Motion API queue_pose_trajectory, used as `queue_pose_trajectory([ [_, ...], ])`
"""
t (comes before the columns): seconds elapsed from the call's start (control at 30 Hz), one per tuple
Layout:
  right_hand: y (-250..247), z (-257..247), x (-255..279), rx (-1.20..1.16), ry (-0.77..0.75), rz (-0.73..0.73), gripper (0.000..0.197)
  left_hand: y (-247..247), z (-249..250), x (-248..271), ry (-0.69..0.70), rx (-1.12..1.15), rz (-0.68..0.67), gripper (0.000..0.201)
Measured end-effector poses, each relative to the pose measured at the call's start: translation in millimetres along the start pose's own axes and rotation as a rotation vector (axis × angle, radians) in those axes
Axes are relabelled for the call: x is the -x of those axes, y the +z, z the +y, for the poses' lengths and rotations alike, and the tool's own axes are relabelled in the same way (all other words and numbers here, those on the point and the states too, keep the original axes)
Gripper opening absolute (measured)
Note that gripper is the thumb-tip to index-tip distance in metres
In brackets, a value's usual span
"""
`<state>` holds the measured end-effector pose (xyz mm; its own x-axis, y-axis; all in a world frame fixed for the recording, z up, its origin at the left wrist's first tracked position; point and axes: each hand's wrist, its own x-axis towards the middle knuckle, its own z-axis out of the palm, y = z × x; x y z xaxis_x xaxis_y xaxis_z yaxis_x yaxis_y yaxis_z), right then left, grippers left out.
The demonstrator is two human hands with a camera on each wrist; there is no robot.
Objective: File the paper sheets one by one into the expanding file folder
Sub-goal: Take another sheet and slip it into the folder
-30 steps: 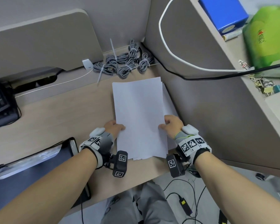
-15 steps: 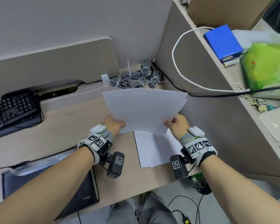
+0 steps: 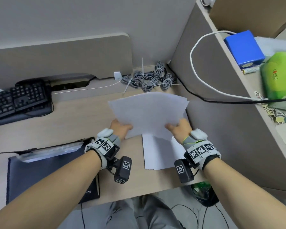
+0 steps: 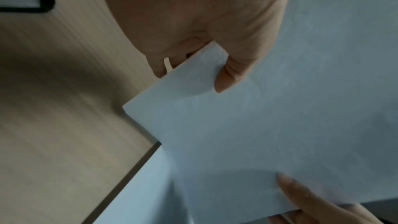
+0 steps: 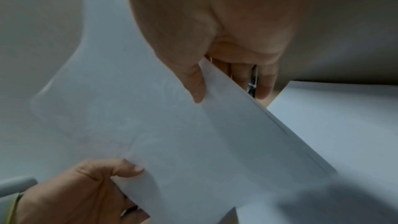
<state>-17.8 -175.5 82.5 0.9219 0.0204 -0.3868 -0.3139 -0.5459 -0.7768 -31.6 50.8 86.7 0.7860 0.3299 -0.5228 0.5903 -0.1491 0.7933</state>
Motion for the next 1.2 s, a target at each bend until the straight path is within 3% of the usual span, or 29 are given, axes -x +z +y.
queue_pose_trajectory([
  [0.13, 22, -27, -2, 0.023, -0.035, -0.1, 0.023, -36, -9, 19, -0.026, 0.048, 0.089, 0.025],
  [0.2, 29, -37, -4, 0.026, -0.058, -0.111, 0.023, -48, -12, 26, -0.023, 0.04, 0.07, 0.024],
  [0.3, 64, -69, 1, 0.081, -0.13, -0.202, 0.018, -96, -25, 44, -0.035, 0.025, 0.147, 0.023],
  [0.6, 176, -136, 35, 0.329, -0.343, -0.445, 0.024, -224, -108, 51, -0.125, -0.063, 0.289, 0.009],
  [0.7, 216, -154, 48, 0.405, -0.456, -0.447, 0.021, -267, -144, 34, -0.198, -0.088, 0.329, 0.023],
  [0.8, 241, -167, 53, 0.445, -0.523, -0.42, 0.017, -296, -175, 18, -0.255, -0.094, 0.279, 0.014],
  [0.9, 266, -181, 52, 0.499, -0.512, -0.388, 0.004, -327, -206, -4, -0.252, -0.247, 0.252, 0.016],
  [1.03, 293, -197, 48, 0.546, -0.48, -0.366, 0.004, -348, -195, -8, -0.147, -0.458, 0.113, 0.01],
  [1.2, 325, -212, 43, 0.591, -0.396, -0.351, 0.009, -370, -198, -31, 0.021, -0.775, -0.03, 0.029],
])
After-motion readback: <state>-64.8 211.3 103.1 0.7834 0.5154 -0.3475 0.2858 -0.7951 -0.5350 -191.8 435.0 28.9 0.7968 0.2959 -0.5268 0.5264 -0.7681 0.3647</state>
